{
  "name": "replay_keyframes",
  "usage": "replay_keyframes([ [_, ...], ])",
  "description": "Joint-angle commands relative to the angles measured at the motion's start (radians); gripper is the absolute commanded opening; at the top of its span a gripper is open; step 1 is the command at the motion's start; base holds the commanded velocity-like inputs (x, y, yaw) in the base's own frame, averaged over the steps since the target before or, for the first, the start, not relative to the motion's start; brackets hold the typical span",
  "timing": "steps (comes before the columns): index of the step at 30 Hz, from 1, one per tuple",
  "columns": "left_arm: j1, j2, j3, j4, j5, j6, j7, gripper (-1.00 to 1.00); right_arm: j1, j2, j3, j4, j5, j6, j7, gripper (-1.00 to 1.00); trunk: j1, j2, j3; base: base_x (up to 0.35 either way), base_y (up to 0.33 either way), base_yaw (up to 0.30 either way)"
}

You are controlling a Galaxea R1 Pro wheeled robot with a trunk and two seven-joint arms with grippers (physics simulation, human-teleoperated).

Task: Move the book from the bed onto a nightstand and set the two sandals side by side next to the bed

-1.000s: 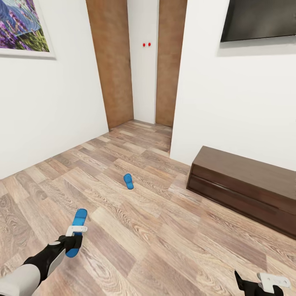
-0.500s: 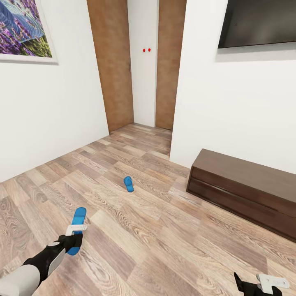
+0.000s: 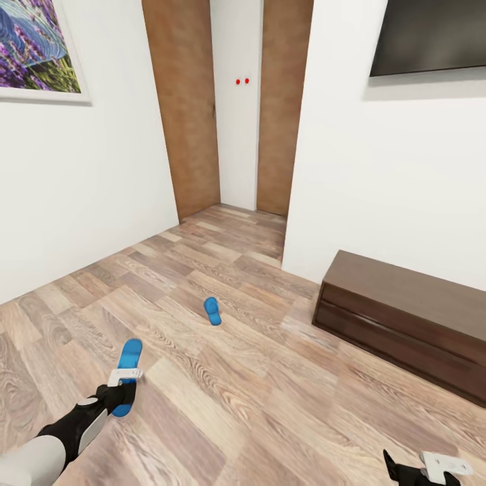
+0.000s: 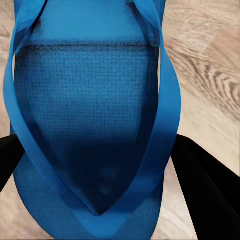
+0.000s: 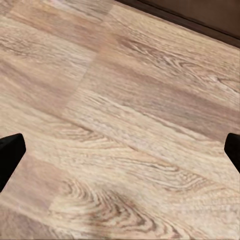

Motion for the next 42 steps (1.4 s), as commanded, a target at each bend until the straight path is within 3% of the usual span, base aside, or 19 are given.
replay_keyframes([
  [1,-0.001,0.001,-0.007,0.001,0.01,-0.002,-0.002,-1.0,-0.001,0.0,-0.003,0.001,0.0,0.005,0.005,1.0,0.0,0.0,-0.001,0.301,0.098,0.0],
  [9,-0.001,0.0,-0.007,0.0,0.01,-0.004,-0.002,-1.0,-0.006,0.0,-0.003,0.019,-0.001,0.003,0.005,1.0,0.0,0.0,-0.001,0.199,0.123,0.018],
  [25,-0.001,-0.001,-0.008,0.0,0.01,-0.005,0.0,-1.0,-0.008,0.001,0.001,0.028,-0.002,0.004,0.005,1.0,0.0,0.0,-0.001,0.017,0.012,0.177],
  [42,0.0,-0.001,-0.008,0.001,0.008,-0.006,0.004,-1.0,-0.007,0.002,0.002,0.073,0.0,0.003,-0.005,1.0,-0.007,0.004,0.065,0.0,0.0,0.007],
])
